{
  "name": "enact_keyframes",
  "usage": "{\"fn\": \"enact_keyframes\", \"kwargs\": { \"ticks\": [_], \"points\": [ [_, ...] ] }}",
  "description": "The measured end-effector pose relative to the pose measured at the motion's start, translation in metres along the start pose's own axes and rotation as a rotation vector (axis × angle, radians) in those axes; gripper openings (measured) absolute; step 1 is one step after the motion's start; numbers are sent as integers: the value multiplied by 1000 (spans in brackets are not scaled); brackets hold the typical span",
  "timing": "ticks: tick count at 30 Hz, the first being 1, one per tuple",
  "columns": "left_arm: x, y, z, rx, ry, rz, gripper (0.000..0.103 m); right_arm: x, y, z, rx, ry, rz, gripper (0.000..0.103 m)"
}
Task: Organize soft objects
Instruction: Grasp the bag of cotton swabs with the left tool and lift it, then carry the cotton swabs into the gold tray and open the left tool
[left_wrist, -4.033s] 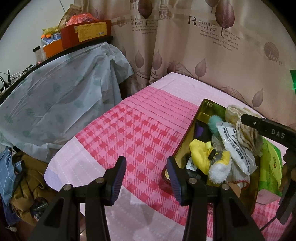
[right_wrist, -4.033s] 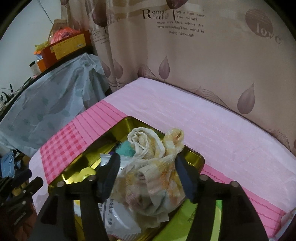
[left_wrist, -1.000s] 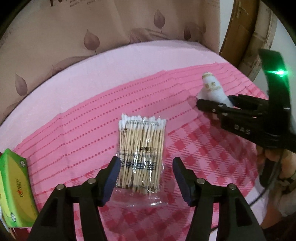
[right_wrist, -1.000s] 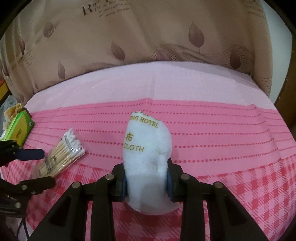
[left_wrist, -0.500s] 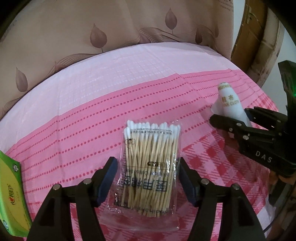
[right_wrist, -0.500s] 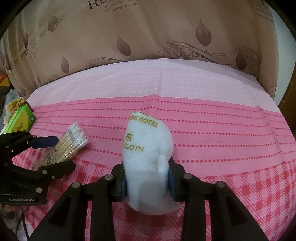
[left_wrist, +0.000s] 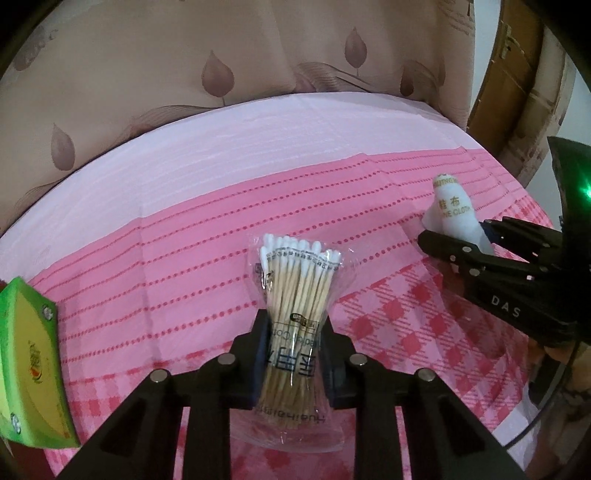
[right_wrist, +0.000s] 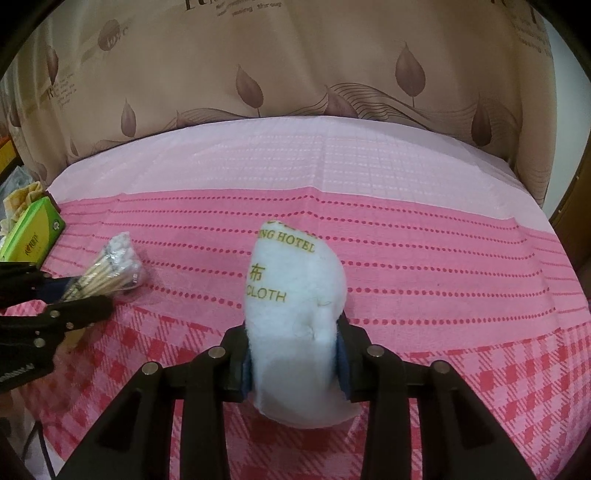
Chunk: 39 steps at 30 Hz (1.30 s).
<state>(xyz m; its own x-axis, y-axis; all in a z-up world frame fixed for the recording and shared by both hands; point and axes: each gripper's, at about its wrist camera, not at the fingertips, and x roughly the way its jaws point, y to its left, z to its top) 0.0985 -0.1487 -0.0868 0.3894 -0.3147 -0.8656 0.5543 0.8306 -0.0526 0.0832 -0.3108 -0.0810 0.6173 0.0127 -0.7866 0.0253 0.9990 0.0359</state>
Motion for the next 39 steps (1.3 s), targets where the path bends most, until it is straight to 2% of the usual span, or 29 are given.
{"fn": "enact_keyframes", "kwargs": {
  "ticks": [15,24,31,39],
  "points": [
    [-60,22,-8,-84,-73,90,24,0,2,1,-16,5,-16,35],
    [-107,53,-20,-150,-128,143,24,-1,1,1,-17,6,-15,35],
    [-142,100,-36,-237,-158,223,24,-1,1,1,-16,7,-16,35],
    [-175,164,-60,-354,-176,348,24,-1,2,1,-17,7,-16,35]
  ]
}}
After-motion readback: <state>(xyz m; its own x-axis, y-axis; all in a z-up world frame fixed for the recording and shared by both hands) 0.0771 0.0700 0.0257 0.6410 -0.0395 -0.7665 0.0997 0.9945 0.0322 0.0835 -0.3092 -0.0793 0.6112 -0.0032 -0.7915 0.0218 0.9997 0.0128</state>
